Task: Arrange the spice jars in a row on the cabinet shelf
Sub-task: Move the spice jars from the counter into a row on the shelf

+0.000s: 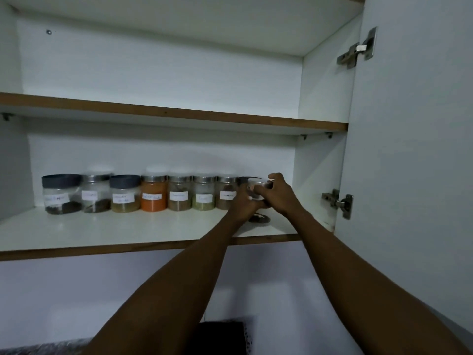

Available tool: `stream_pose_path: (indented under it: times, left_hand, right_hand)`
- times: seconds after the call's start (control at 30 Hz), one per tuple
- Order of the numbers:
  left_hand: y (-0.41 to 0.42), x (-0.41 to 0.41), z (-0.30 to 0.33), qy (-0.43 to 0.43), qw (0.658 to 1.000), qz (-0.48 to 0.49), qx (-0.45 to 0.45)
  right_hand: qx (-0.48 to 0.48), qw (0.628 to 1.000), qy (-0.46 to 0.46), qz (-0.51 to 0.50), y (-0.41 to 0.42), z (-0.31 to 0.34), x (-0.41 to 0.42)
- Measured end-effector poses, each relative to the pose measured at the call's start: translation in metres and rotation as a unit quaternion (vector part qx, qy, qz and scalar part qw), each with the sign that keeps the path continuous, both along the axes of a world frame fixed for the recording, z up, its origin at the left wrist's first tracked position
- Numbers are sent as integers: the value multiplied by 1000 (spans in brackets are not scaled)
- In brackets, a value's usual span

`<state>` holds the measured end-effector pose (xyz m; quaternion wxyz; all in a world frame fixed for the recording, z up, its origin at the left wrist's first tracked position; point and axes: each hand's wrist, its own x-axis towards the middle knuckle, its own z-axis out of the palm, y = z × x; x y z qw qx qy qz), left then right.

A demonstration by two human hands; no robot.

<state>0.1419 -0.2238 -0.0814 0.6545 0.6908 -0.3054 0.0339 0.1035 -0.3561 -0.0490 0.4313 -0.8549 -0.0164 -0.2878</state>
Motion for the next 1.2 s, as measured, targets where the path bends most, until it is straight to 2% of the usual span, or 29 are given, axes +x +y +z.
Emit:
stream_pose_path:
  times: [0.07,0.27,0.5,0.57,0.73,1.2]
  left_hand:
    - [-15,11,-5,9,1000,23,5]
    - [-61,36,-14,-57,992,103,40]
    - [-80,53,-15,-101,987,116,44]
    - [-81,57,-16,-97,989,106,38]
    - [-78,61,-19,-71,992,98,34]
    - [-76,60,-19,-15,988,140,63]
  right_hand:
    - [13,1000,-8,-10,-10,-7,11]
    - [52,993,-94,-45,-42,-41,37]
    - [62,994,-73,-60,-64,-46,68]
    - [81,993,-68,-48,-65,-47,70]
    - [39,995,-71,-62,-64,-53,68]
    - [56,993,-82,-58,-63,-51,60]
